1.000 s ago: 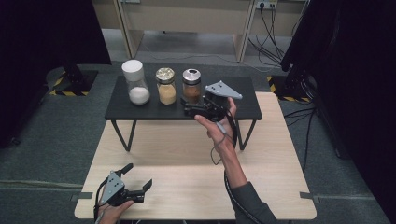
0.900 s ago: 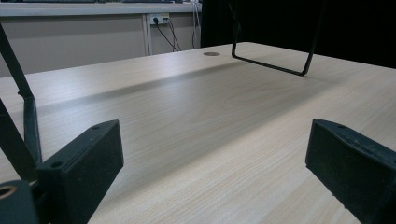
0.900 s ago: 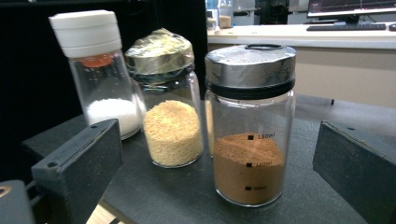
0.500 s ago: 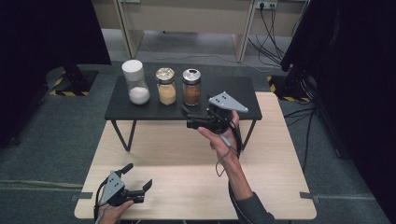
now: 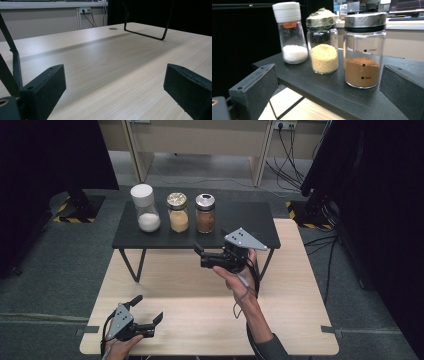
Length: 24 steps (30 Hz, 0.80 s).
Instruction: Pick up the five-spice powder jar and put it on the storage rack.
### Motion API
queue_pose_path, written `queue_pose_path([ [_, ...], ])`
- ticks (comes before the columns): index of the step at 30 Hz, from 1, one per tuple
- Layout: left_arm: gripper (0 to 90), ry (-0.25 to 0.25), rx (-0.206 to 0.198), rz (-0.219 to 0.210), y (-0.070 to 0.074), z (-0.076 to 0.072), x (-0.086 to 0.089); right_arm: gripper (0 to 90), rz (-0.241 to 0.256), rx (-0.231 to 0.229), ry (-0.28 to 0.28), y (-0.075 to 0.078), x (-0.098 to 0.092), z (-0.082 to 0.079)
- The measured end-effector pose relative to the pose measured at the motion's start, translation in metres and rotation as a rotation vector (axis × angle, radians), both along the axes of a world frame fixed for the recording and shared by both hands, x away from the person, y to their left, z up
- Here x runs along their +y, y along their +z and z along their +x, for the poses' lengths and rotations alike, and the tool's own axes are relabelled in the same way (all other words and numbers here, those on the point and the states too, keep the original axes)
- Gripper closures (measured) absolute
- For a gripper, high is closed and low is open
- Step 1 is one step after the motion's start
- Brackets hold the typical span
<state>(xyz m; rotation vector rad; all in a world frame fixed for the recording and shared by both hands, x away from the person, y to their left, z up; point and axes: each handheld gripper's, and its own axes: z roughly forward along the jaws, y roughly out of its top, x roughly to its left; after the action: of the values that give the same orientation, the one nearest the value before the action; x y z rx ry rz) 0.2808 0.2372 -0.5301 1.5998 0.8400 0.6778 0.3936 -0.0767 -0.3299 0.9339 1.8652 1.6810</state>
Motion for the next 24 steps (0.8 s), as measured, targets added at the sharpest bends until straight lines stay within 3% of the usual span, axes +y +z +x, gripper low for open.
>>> queue_pose_path([
  [24, 3.8, 0.000, -0.001, 0.002, 0.000, 0.000, 0.000, 2.1, 0.032, -0.019, 0.065, -0.031, 0.001, -0.030],
])
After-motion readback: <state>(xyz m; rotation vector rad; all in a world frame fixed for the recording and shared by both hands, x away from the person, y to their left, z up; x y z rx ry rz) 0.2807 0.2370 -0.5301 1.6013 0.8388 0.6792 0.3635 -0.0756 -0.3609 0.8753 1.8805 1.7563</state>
